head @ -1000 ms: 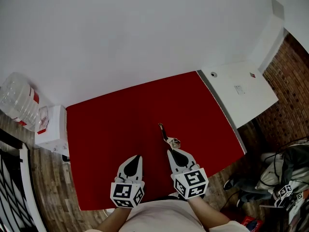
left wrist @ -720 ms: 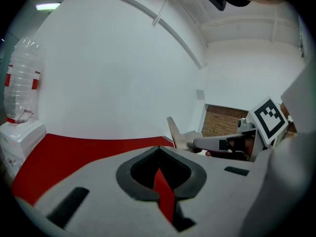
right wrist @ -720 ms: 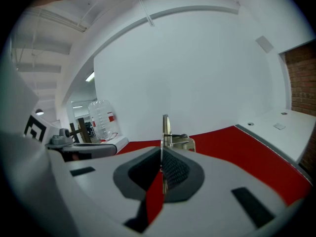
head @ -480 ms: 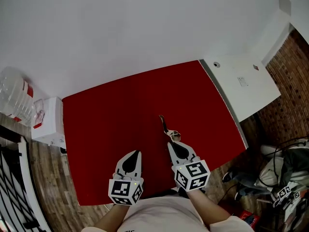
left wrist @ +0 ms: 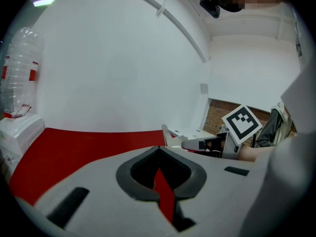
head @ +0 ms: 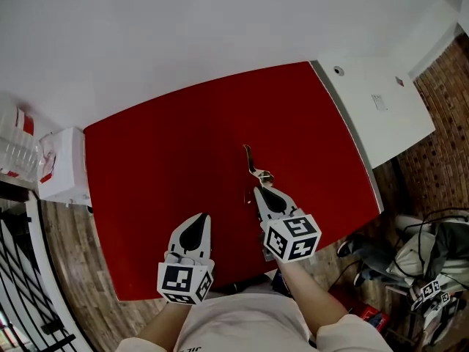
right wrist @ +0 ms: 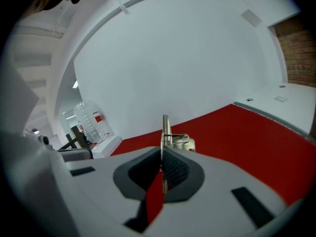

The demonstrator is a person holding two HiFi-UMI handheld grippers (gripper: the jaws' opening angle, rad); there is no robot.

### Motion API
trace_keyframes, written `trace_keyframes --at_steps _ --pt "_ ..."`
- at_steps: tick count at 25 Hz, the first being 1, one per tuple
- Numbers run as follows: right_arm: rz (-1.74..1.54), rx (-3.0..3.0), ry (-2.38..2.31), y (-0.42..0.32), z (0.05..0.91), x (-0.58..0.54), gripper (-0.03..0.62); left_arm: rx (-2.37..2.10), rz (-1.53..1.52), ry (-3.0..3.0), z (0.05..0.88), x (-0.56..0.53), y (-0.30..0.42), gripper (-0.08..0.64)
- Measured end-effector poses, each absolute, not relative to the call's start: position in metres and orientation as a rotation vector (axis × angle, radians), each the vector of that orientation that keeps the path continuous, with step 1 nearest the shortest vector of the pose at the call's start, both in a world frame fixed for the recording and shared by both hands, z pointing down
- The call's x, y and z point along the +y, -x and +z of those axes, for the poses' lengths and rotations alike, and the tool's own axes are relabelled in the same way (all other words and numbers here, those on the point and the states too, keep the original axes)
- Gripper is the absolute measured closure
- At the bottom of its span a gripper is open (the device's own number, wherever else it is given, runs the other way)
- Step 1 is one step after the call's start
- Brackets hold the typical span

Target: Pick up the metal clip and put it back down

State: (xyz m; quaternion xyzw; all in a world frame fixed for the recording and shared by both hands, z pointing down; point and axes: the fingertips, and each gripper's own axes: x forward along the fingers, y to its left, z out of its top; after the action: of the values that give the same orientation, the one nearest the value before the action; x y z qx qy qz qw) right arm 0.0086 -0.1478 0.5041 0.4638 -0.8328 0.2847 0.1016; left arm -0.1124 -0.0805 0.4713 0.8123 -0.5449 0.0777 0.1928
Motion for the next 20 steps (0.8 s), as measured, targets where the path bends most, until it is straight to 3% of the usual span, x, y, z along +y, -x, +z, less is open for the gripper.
trace_keyframes --at_steps 20 --pt "1.568 -2.212 -1.37 -0.013 0.666 -0.213 0.584 -1.504 0.35 -2.195 0.526 -0.076 0.121 0.557"
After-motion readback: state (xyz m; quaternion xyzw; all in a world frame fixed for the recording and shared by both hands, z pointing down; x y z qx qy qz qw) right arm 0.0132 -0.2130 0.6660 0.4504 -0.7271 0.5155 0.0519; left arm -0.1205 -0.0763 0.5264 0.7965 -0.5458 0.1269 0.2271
